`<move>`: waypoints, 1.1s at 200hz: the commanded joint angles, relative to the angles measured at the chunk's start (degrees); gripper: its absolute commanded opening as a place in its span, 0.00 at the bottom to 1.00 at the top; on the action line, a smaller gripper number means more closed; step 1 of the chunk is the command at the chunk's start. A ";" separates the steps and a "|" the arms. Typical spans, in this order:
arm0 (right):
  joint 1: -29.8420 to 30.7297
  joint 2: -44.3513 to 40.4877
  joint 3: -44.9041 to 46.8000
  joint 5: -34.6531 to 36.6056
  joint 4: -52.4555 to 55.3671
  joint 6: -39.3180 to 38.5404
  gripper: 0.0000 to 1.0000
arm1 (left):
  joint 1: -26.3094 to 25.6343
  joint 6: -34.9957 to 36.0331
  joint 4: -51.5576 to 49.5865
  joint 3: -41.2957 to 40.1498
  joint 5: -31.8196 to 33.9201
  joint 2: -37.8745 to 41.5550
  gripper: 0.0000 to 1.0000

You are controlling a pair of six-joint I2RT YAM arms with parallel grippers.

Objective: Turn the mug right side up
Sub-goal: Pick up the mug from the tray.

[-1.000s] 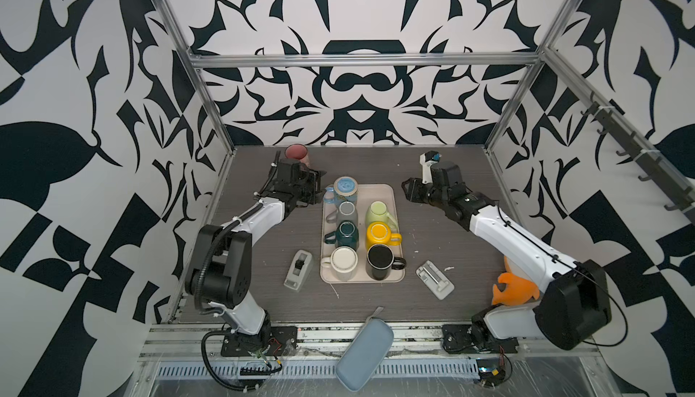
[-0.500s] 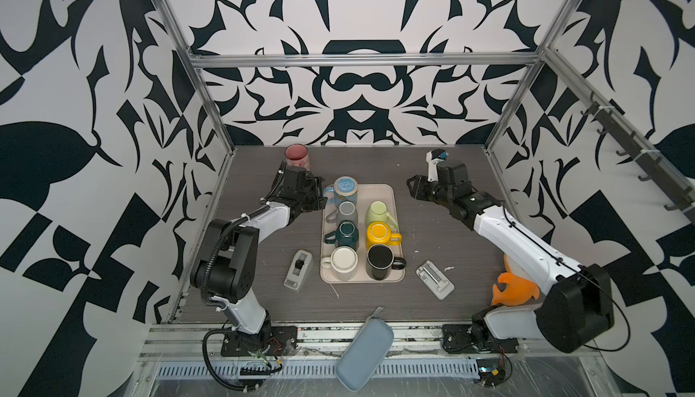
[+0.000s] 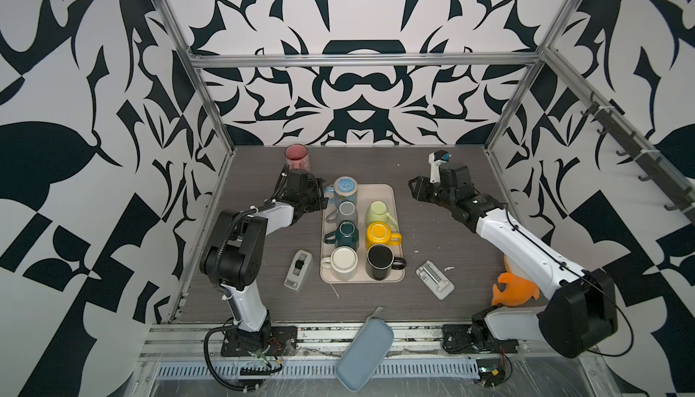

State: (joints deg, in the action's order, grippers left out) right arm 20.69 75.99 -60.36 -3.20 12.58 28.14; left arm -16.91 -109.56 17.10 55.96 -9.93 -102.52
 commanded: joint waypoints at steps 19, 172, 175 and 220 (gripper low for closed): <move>-0.25 -1.98 0.42 0.74 -1.06 0.52 0.46 | -0.08 -2.45 4.37 1.86 -1.13 -2.41 0.65; -0.29 -1.29 0.42 1.00 -1.69 0.86 0.45 | -0.15 -3.99 8.07 2.19 -2.97 -5.57 0.47; -0.25 -1.32 0.42 1.00 -1.66 0.89 0.45 | -0.17 -4.04 8.16 2.17 -3.02 -5.58 0.46; -0.38 -0.93 0.06 1.09 -1.77 0.87 0.45 | -0.15 -5.07 10.27 2.00 -4.12 -6.95 0.35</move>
State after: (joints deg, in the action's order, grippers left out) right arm 20.60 75.79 -59.81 -2.92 12.56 28.58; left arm -16.99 -112.92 24.91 56.99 -13.23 -107.94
